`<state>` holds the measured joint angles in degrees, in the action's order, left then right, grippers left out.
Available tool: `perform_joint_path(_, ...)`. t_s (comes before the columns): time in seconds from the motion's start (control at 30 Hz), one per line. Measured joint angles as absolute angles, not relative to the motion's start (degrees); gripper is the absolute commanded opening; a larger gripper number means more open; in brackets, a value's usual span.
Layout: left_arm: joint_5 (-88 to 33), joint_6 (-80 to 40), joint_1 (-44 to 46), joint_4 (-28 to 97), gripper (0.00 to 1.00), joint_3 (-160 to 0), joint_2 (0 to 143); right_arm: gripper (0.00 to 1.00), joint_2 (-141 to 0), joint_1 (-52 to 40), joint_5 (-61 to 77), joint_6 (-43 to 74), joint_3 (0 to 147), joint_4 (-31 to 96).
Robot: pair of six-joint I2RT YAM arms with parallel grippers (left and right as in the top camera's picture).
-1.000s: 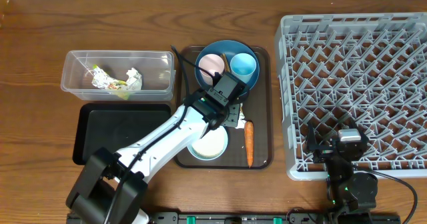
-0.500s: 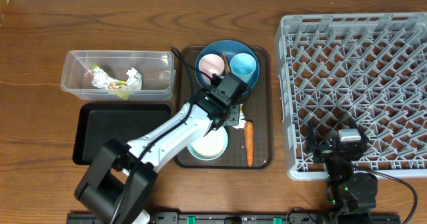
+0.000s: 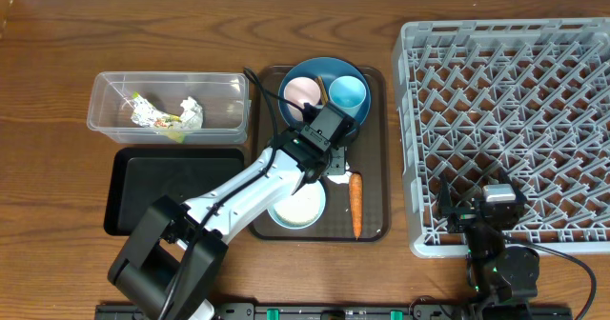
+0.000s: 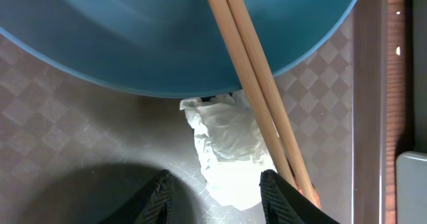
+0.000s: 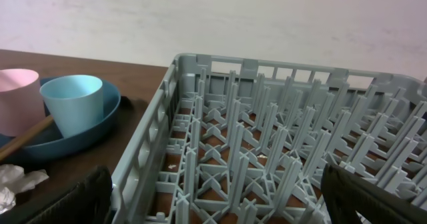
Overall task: Sort waste into correct bins and load items into the dishwasher rack
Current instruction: 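Reach the left gripper under the blue plate and grasp the white tissue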
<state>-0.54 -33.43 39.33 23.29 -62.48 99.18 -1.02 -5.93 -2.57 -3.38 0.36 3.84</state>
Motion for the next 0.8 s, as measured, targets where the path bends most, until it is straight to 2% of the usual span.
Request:
perform_joint_path(0.2,-1.1,-33.7,39.6,23.3,0.46,-62.5,99.2,0.99,-1.0,-5.9,-2.6,-3.4,0.4,3.8)
perform_joint_path(0.23,-1.1,-33.7,39.7,23.2,0.51,-62.5,99.2,0.99,-1.0,-5.9,-2.6,-3.4,0.4,3.8)
perform_joint_path(0.27,-1.1,-33.6,39.9,23.1,0.52,-62.5,99.2,0.99,-1.0,-5.9,-2.6,-3.4,0.4,3.8)
perform_joint_path(0.8,-1.1,-34.5,40.8,22.6,0.53,-62.5,99.2,0.99,-1.0,-5.9,-2.6,-3.4,0.4,3.8)
